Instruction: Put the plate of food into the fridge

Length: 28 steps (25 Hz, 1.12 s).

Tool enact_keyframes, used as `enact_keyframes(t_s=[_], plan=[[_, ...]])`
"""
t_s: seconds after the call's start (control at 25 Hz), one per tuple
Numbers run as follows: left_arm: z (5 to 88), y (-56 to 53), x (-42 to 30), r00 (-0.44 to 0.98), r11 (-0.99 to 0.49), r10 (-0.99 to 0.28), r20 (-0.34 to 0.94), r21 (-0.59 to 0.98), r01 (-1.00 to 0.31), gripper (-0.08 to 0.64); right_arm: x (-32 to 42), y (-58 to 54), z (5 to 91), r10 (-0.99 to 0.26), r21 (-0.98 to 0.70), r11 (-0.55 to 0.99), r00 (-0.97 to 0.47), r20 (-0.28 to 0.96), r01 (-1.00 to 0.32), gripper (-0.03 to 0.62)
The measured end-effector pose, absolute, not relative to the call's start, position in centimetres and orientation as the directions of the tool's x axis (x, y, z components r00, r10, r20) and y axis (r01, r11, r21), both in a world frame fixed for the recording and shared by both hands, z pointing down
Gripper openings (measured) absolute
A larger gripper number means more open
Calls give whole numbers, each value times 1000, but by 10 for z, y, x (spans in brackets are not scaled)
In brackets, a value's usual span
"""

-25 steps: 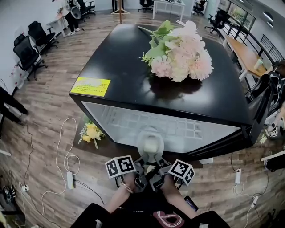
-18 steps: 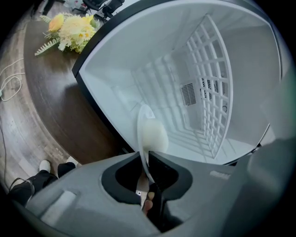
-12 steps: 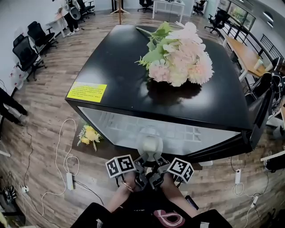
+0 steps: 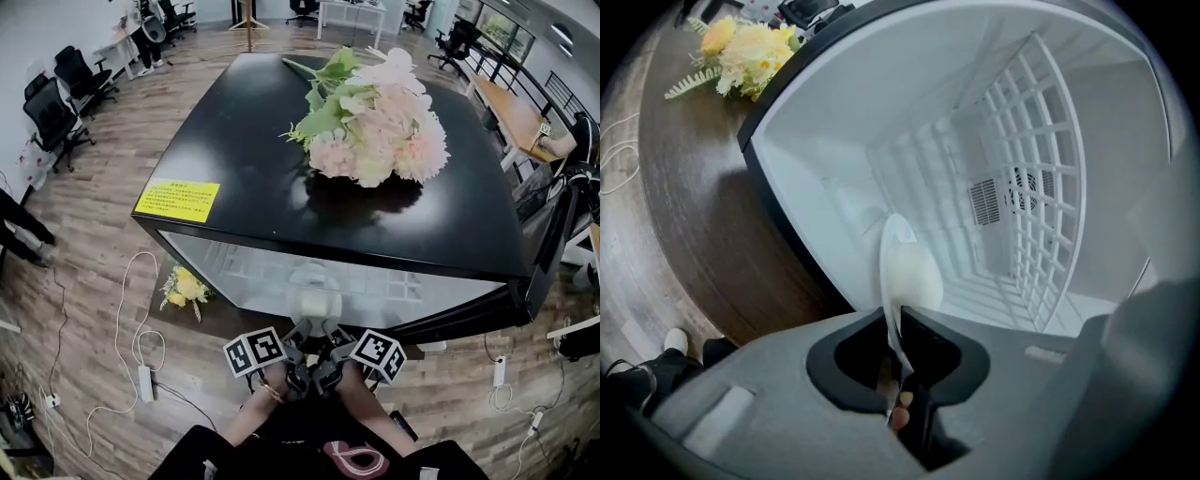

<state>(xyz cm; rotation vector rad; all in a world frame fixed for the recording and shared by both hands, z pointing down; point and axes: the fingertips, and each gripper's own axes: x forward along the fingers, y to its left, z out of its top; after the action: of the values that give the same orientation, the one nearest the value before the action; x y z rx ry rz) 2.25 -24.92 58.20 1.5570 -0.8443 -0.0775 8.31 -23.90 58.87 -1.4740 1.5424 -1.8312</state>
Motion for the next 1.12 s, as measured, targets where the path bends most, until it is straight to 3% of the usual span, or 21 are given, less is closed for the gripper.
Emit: enact_keyframes(t_s=[1.12], plan=[[593,-280,24,728,31,-559,396,888,-459,43,85,-267,600,-786,-867,-367,-386,482,-336,26]])
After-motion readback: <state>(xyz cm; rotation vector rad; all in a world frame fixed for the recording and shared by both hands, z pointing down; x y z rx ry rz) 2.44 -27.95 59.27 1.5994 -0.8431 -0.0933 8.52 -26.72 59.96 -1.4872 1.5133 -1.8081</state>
